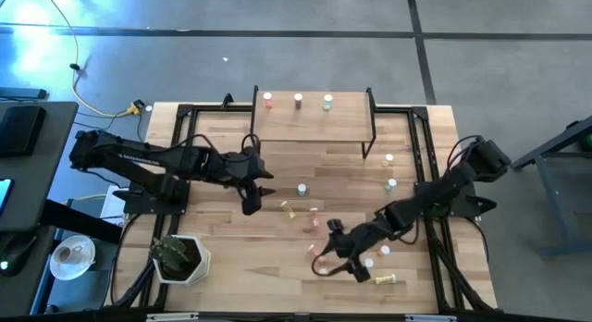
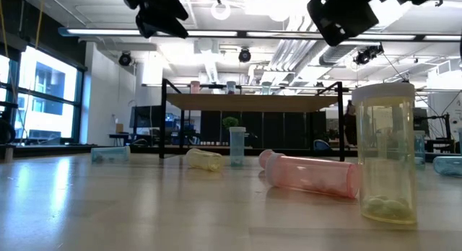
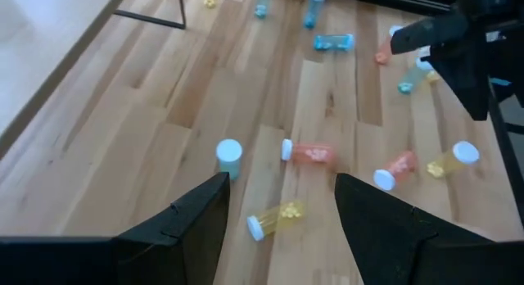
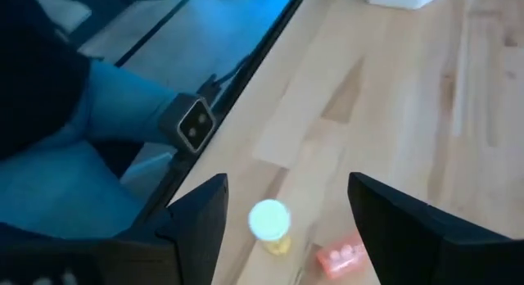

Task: Pick and place medicine bottles onto shelf by color
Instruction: Put the yellow pill bottle on the shelf

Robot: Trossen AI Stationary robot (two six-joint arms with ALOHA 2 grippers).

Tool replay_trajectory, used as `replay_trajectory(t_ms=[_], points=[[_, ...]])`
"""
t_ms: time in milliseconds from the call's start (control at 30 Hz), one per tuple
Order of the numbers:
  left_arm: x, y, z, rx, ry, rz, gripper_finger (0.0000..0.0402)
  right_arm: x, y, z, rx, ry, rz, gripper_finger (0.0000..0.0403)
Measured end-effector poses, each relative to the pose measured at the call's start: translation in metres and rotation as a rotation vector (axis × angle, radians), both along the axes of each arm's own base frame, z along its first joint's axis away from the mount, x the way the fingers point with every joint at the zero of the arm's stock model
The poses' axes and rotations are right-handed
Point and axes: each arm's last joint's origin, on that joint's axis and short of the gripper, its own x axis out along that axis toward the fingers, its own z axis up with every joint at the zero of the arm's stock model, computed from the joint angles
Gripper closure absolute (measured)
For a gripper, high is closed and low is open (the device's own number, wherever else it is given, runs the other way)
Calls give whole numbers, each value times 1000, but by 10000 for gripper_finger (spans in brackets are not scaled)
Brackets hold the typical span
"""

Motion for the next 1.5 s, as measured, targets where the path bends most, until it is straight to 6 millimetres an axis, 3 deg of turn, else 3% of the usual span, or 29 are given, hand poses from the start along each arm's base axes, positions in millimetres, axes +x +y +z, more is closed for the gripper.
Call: replay_trajectory(t_ms=[367, 1200, 1500], points=[[0, -3, 0, 5, -1, -7, 188, 7, 12, -27, -48, 24, 3, 159], [1, -3, 1, 5, -8, -7, 188, 17, 26, -69, -44, 55, 51, 160], [1, -3, 1, 2, -9, -4, 188, 17, 26, -68, -43, 55, 51, 208]])
